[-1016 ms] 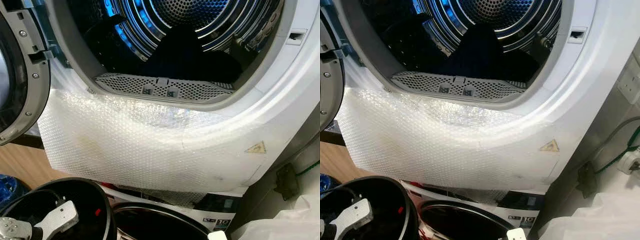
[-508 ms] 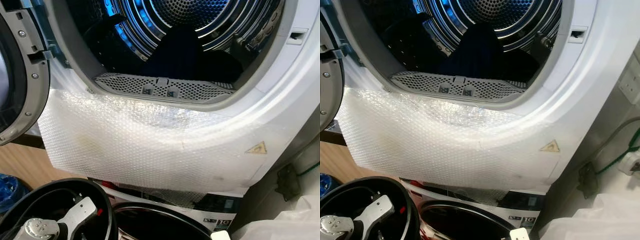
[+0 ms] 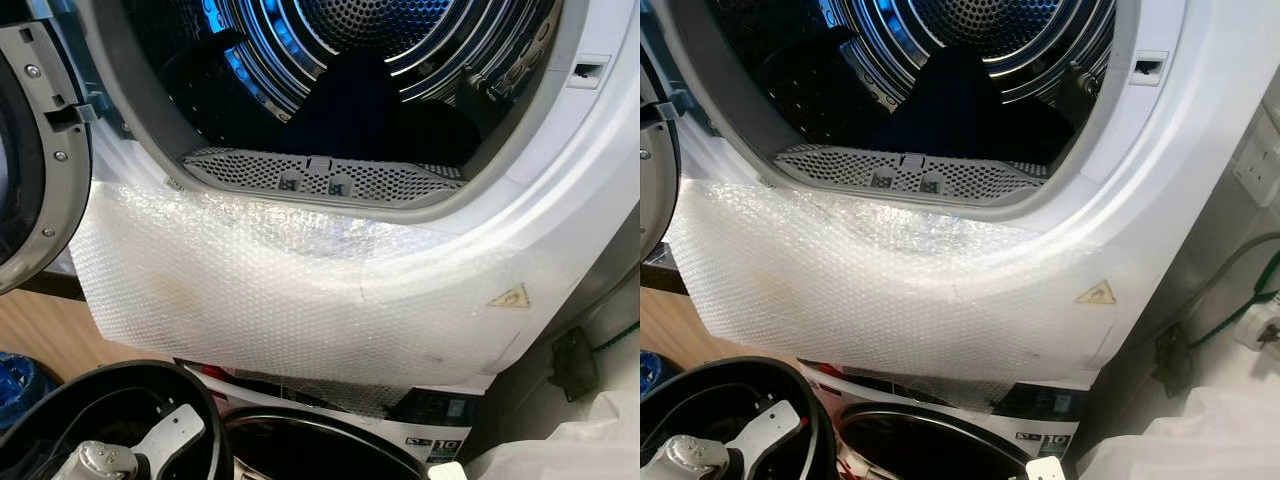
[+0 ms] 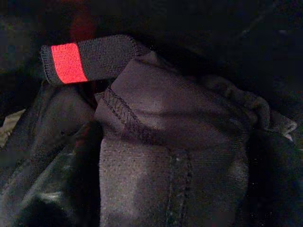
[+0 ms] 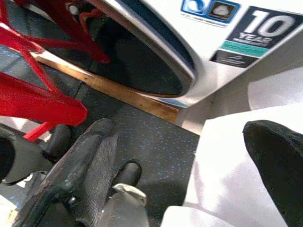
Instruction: Clothes washing
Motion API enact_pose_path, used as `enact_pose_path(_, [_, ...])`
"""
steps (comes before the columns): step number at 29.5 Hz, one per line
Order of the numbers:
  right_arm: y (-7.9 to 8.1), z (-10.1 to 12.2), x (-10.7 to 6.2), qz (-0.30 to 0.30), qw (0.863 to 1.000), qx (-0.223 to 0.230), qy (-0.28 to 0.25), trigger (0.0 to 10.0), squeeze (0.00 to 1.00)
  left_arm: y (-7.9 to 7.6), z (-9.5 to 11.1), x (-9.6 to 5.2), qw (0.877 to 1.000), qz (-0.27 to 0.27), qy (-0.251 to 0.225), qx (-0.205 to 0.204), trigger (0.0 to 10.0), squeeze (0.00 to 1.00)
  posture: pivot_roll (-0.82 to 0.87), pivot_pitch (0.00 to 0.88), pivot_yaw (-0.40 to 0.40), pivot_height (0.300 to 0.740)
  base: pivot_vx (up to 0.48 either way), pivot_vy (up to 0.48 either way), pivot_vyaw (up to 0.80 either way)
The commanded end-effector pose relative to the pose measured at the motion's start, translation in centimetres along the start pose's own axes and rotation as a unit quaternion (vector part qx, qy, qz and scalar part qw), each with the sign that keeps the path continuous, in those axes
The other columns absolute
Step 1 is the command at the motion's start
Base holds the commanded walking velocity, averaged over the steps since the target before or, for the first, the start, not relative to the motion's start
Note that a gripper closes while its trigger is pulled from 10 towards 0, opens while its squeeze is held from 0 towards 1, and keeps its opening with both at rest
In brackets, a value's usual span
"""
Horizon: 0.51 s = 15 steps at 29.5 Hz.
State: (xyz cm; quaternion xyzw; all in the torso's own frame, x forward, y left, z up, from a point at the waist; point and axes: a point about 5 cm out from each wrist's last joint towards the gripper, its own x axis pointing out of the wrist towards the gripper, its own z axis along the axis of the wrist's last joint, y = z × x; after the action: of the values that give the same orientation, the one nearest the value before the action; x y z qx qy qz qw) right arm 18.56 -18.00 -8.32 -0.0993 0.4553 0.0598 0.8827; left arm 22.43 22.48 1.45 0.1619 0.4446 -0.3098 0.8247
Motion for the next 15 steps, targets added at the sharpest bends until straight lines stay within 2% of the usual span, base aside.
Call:
enact_pose_path(1, [0.48,-0.3,-0.01,0.007,1.0,-0.002,0.008,10.0,0.0,-0.25,-1.58,0.44,0.999,0.004,0.041,-0.008,0.0,0.0,0.19,0.0,-0.016,0.74,0.0,0.0,0.0])
enact_pose_path(15, [1.34,0.62,0.23,0.019,1.0,-0.006,0.002,10.0,0.0,-0.86,-2.29,-0.38,0.999,0.003,0.037,-0.025,0.0,0.0,0.24,0.0,-0.02,0.74,0.0,0.0,0.0])
